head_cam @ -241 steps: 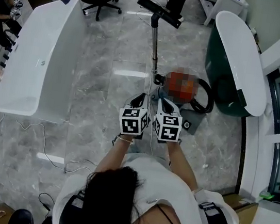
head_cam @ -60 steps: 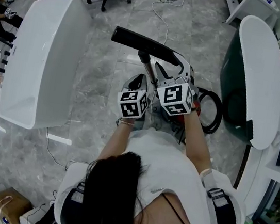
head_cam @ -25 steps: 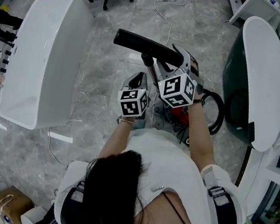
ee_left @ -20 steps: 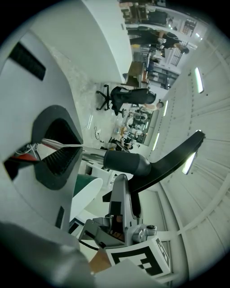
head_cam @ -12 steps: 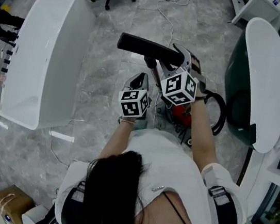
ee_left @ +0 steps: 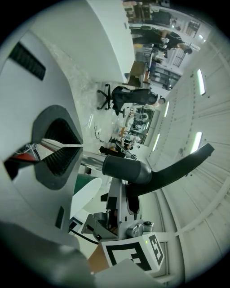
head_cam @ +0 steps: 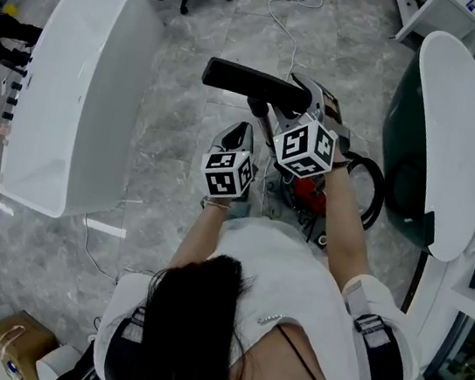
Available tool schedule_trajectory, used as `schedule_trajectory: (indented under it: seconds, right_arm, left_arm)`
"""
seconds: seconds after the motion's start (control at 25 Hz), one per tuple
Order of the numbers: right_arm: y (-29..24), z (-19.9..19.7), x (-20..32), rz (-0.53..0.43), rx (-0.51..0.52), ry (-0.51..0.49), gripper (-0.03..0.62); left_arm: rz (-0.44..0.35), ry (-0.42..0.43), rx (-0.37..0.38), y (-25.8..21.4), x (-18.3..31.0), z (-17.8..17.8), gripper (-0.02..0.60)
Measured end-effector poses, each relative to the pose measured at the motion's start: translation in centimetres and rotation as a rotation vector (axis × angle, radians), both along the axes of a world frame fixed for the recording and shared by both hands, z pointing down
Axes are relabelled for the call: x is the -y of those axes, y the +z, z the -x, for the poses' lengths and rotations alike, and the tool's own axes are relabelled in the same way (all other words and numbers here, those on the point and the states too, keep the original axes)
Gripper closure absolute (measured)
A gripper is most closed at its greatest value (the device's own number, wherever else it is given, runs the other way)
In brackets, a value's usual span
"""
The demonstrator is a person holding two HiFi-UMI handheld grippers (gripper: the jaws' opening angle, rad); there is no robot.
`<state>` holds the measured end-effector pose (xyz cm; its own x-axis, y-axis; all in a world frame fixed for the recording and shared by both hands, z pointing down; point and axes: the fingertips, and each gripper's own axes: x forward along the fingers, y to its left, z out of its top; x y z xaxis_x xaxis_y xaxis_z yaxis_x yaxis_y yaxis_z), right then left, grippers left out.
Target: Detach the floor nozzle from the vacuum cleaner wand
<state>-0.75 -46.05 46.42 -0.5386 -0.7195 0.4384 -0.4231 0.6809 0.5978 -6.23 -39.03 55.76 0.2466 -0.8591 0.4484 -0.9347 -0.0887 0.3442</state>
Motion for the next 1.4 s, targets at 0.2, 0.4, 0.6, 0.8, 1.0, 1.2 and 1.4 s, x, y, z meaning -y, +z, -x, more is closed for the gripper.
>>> schedule_trajectory:
  seconds: [0.2, 0.4, 0.6, 0.8, 1.0, 1.2, 1.4]
  right_arm:
    - [0.7, 0.0, -0.1, 0.021, -0.039, -0.017, 0.359]
    - [0.6, 0.0, -0.1, 0.014, -0.045, -0.015, 0.368]
    - [0.7, 0.0, 0.1, 0.018, -0.045, -0.011, 0.37]
    - [0.6, 0.0, 0.3, 0.021, -0.044, -0.01, 0.37]
    - [0.7, -0.3, 0.3, 0.026, -0.04, -0.005, 0.37]
    - [0.5, -0.9, 1.0, 0.024, -0.036, 0.017, 0.37]
    - [0.7, -0.5, 1.0, 0.033, -0.038, 0.013, 0.371]
  left_arm:
    - [0.002, 0.012, -0.015, 0.3, 0.0, -0.3, 0.566]
    - [-0.03, 0.034, -0.026, -0.3, 0.3, -0.9, 0.565]
    - [-0.047, 0.045, -0.016, -0.3, 0.6, -0.8, 0.549]
    - [-0.059, 0.105, -0.055, -0.4, 0.8, -1.9, 0.483]
    - [-0.068, 0.111, -0.058, 0.0, 1.5, -1.9, 0.468]
    - [-0.099, 0.163, -0.044, -0.1, 2.5, -2.2, 0.44]
    - [-0.147, 0.231, -0.102, -0.8, 2.5, -2.4, 0.407]
